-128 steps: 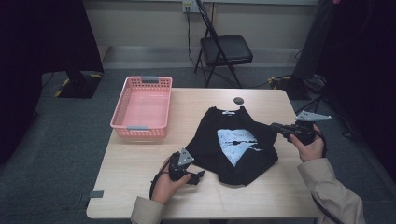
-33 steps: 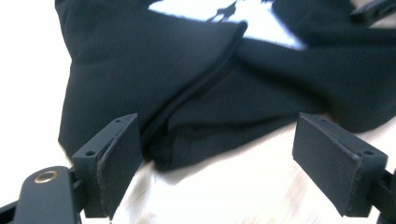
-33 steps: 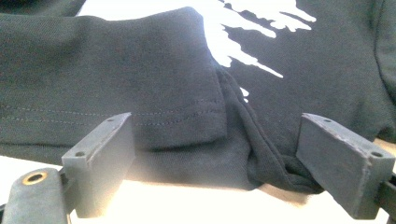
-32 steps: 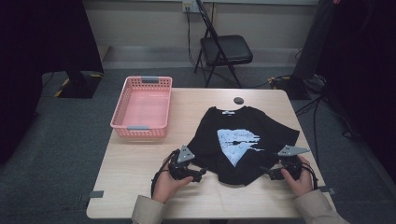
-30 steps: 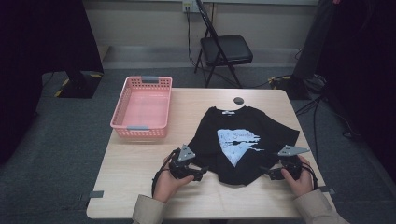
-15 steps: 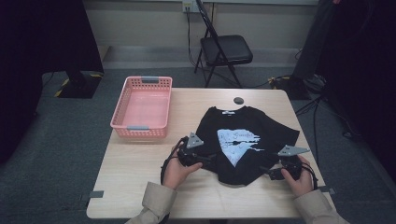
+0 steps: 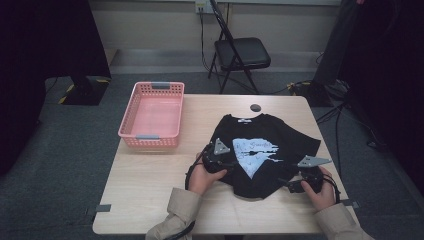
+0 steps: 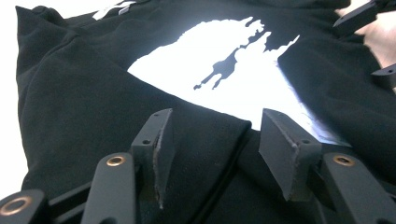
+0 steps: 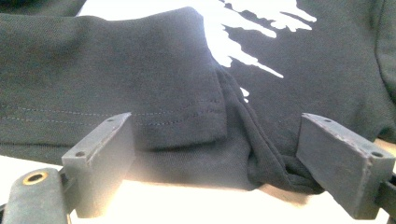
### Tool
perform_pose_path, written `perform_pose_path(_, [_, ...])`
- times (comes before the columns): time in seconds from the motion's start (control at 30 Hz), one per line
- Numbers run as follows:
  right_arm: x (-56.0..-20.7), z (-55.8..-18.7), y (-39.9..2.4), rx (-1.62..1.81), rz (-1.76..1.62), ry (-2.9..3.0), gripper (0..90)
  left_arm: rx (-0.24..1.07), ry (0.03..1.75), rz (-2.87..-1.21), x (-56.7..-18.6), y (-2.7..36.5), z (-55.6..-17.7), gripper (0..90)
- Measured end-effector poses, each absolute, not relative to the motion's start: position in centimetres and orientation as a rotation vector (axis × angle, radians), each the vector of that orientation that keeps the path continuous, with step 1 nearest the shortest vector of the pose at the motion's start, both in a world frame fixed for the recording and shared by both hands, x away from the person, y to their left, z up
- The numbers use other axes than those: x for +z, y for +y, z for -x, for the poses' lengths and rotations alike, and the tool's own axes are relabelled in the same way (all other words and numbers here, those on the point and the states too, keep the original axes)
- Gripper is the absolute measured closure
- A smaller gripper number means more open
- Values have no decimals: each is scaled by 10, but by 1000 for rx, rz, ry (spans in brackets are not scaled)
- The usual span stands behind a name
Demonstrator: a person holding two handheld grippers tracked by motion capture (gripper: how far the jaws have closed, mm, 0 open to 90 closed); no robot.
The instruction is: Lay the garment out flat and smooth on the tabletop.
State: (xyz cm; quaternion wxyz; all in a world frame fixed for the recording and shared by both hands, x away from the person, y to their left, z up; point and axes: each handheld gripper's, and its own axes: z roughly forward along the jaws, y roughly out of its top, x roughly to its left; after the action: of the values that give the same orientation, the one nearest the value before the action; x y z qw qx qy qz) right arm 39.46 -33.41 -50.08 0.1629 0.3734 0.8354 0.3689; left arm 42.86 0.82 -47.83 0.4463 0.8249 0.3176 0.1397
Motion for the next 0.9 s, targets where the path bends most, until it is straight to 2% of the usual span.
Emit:
perform_pose_path(0.23, [-501, -395, -334, 1052, -1065, 2383, 116, 374, 773, -2081, -479, 4, -429, 557])
perform_pose_path(0.57, [-501, -395, -334, 1053, -1064, 2384, 116, 390, 759, -2115, -478, 3, -431, 838])
perform_pose_path(0.67, [-501, -395, -334, 1054, -1064, 2384, 116, 384, 773, -2105, -475, 4, -432, 872])
perform_pose_path(0.9, [-501, -395, -334, 1054, -1063, 2384, 116, 353, 801, -2067, -466, 13, -435, 885])
